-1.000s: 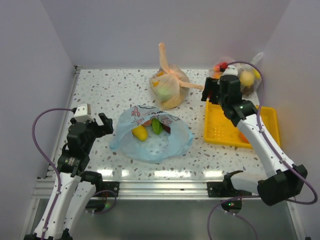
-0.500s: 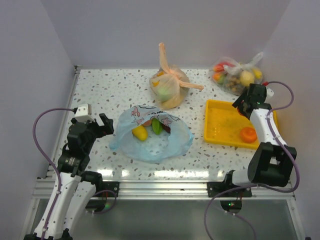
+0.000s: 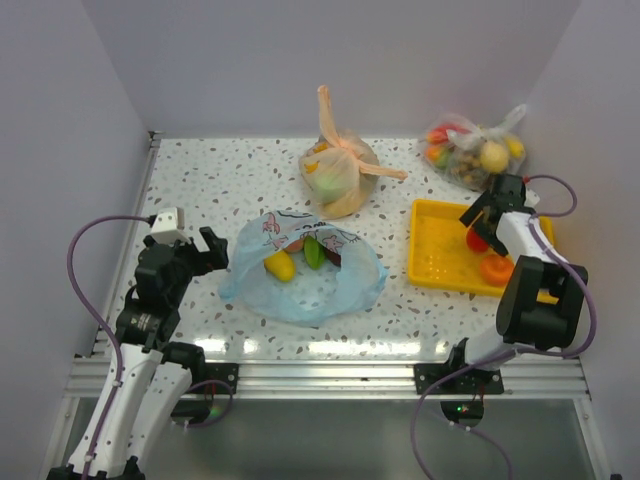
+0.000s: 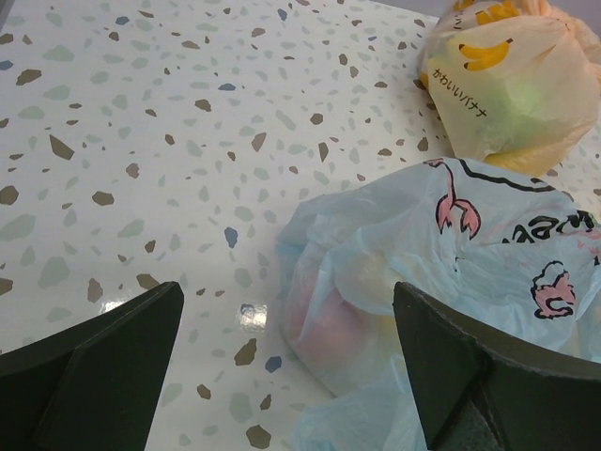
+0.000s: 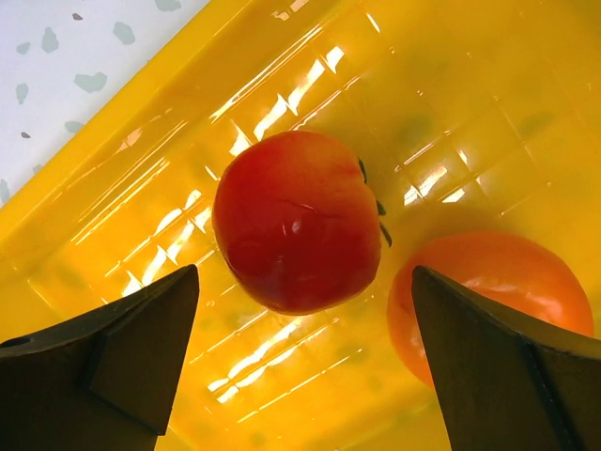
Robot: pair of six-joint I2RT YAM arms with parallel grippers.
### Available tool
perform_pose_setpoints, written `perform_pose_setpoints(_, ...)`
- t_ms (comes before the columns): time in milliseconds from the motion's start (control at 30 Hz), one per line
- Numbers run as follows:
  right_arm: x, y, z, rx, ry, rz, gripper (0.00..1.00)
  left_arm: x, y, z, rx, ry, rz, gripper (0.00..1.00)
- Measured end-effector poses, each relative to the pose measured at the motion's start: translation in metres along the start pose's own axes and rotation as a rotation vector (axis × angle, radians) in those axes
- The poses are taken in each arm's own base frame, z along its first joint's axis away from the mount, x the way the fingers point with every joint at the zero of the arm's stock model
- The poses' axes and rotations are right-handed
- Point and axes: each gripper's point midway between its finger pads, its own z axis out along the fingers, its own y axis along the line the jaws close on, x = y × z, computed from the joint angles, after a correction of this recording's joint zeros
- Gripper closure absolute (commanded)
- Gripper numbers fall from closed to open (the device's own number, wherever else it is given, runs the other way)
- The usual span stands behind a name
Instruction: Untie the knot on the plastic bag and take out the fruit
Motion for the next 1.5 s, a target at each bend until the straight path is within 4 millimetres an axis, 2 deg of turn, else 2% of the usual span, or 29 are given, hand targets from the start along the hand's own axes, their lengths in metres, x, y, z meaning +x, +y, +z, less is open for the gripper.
perform_pose_setpoints(100,0.001,-0.001,-0.006,-0.016,-0.004,-0.004,0.01,0.0,0.0,0.0,-0.001,0.003,0.0,0.0)
perform_pose_setpoints(233,-0.009,0.011,-0.036,-0.105,-0.056,-0.011,0.01,0.001,0.0,0.001,-0.002,0.006,0.001,0.0)
perform_pose_setpoints(333,-0.018,0.033,-0.071,-0.221,-0.117,-0.053,0.01,0.002,0.0,0.002,-0.002,0.009,0.001,0.0)
perform_pose_setpoints(433,-0.018,0.067,-0.108,-0.342,-0.16,-0.151,0.02,0.002,0.0,0.002,-0.003,0.012,0.001,0.0)
perform_pose_setpoints(533,-0.005,0.107,-0.148,-0.488,-0.187,-0.274,0.01,0.003,-0.001,0.002,0.005,0.014,0.002,0.0)
perform_pose_setpoints(633,0.019,0.138,-0.19,-0.647,-0.194,-0.383,0.02,0.002,-0.006,0.001,0.033,0.013,0.005,0.0)
perform_pose_setpoints(700,0.035,0.151,-0.217,-0.742,-0.194,-0.438,0.02,0.001,-0.013,-0.002,0.076,0.008,0.015,0.0)
perform_pose_setpoints(900,0.079,0.176,-0.287,-1.004,-0.175,-0.59,0.04,-0.008,-0.046,-0.013,0.272,-0.025,0.054,0.0)
perform_pose_setpoints(1000,0.114,0.185,-0.314,-1.118,-0.129,-0.682,0.05,-0.008,-0.062,-0.016,0.373,-0.032,0.072,0.0)
perform_pose_setpoints(1133,0.17,0.188,-0.347,-1.262,-0.049,-0.836,0.05,0.005,-0.075,-0.015,0.46,0.018,0.086,0.0)
perform_pose_setpoints(1200,0.199,0.191,-0.358,-1.32,0.003,-0.908,0.05,0.013,-0.08,-0.012,0.496,0.054,0.085,0.0)
perform_pose_setpoints(1300,0.237,0.195,-0.363,-1.364,0.079,-0.988,0.06,0.026,-0.086,-0.008,0.537,0.11,0.081,0.0)
perform_pose_setpoints(1433,0.279,0.199,-0.354,-1.382,0.154,-1.04,0.07,0.038,-0.089,-0.003,0.55,0.166,0.078,0.0)
perform_pose_setpoints(1500,0.297,0.201,-0.344,-1.374,0.188,-1.048,0.07,0.043,-0.087,0.002,0.531,0.188,0.075,0.06)
